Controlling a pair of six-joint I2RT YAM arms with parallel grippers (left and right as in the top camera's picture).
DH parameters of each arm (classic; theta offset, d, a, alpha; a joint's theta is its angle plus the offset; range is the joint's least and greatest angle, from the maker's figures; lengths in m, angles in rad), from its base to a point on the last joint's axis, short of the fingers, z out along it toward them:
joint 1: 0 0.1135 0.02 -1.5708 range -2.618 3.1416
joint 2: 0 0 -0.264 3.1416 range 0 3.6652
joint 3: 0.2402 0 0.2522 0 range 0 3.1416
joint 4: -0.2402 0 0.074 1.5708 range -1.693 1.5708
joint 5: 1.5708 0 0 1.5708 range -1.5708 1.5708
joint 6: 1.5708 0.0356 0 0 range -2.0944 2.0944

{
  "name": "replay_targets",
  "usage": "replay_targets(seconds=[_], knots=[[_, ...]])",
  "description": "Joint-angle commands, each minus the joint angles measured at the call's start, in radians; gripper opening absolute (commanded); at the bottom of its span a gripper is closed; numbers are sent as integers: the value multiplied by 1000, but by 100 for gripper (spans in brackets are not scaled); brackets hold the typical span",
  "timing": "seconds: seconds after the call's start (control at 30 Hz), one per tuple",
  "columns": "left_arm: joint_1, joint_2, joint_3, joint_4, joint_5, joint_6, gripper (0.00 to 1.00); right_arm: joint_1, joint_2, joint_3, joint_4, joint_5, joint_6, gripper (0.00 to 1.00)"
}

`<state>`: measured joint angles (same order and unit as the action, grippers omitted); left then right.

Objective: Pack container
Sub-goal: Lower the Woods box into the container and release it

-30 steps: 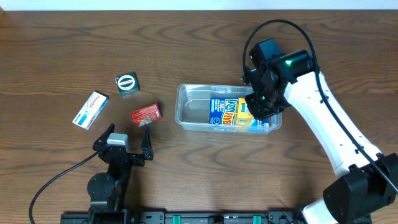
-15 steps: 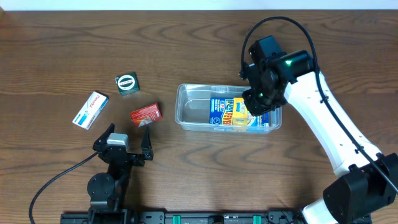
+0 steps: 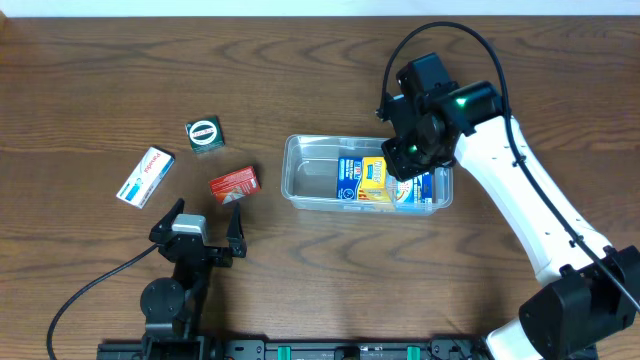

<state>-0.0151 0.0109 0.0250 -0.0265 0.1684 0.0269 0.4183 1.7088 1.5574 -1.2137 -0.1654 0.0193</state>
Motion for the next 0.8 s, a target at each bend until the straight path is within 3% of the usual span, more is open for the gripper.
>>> replay_targets(seconds=[0.0, 0.67, 0.77], knots=[[3, -6, -21, -29, 2, 6, 98, 34, 3, -6, 10, -27, 22, 28], [3, -6, -21, -29, 2, 6, 98, 131, 25, -8, 135, -43, 101, 28], [3, -6, -21, -29, 2, 6, 98, 149, 50, -8, 153, -46, 122, 32]])
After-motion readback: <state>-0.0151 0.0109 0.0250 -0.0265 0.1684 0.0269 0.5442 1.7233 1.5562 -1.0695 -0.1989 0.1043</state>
